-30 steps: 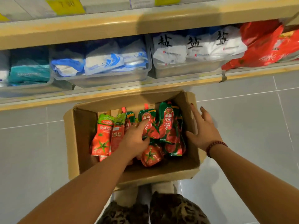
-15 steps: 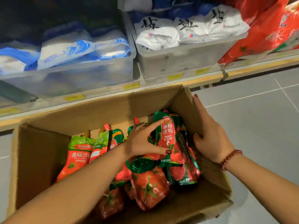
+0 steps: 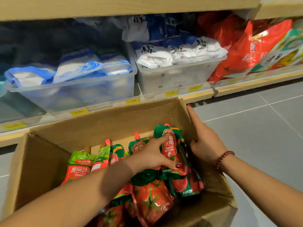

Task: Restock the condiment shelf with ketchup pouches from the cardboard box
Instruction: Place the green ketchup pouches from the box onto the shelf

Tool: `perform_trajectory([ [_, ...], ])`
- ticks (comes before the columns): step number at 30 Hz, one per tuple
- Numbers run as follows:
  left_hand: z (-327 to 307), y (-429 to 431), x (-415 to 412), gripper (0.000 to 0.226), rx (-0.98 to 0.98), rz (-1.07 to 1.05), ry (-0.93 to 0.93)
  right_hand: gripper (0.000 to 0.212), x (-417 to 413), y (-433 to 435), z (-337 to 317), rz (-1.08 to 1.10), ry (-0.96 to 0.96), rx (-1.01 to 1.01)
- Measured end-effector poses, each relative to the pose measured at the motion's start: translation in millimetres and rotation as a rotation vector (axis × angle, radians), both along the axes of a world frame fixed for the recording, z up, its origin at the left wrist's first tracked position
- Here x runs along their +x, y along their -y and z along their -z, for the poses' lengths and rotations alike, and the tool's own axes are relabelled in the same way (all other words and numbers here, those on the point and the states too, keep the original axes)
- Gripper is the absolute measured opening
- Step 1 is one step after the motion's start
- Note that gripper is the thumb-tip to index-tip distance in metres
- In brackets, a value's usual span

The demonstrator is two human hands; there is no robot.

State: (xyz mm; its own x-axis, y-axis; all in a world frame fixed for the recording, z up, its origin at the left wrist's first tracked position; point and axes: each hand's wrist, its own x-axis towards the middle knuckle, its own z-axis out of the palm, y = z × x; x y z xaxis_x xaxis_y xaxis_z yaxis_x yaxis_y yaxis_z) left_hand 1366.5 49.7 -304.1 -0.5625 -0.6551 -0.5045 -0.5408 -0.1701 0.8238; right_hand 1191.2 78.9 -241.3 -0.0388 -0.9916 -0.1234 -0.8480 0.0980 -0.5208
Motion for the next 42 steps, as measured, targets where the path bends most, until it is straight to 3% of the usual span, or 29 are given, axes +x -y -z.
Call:
perform_trajectory([
  [5, 0.4, -9.7, 5.4, 0.108, -0.122, -0.061, -0.028, 0.103, -0.7, 0.9, 1.4, 0.025, -0.002, 0.001],
  [11, -7.4, -9.2, 13.6, 0.1, -0.157, -0.158, -0.23, 0.101, 0.9, -2.5, -2.8, 0.027, 0.036, -0.028],
  [17, -12.7, -6.6, 17.1, 0.095, 0.071, -0.261, -0.412, 0.1, -0.3, -3.7, -3.7, 0.019, 0.058, 0.002],
  [21, -27.1, -4.3, 17.3, 0.09, 0.023, -0.287, -0.492, 0.098, -2.7, -1.0, -5.5, -0.009, 0.1, 0.049],
  [24, -48.4, 3.2, 20.7, 0.088, -0.128, -0.31, -0.55, 0.083, -6.7, 3.2, -16.2, -0.019, 0.188, 0.112],
  [28, -94.1, 21.2, 34.7, 0.091, -0.278, -0.336, -0.605, 0.051, -7.3, 18.8, -63.9, 0.041, 0.455, -0.071],
  [31, -137.8, 33.4, 45.8, 0.091, -0.406, -0.351, -0.634, 0.072, 6.1, 28.3, -110.3, -0.155, 0.705, -0.04],
  [34, -186.9, 43.3, 56.1, 0.091, -0.555, -0.34, -0.623, 0.092, 24.7, 39.2, -144.7, -0.34, 0.669, -0.119],
  [42, -294.3, 83.0, 80.0, 0.094, -0.773, -0.294, -0.556, 0.099, 59.2, 85.9, -221.8, -0.49, 0.674, -0.35],
])
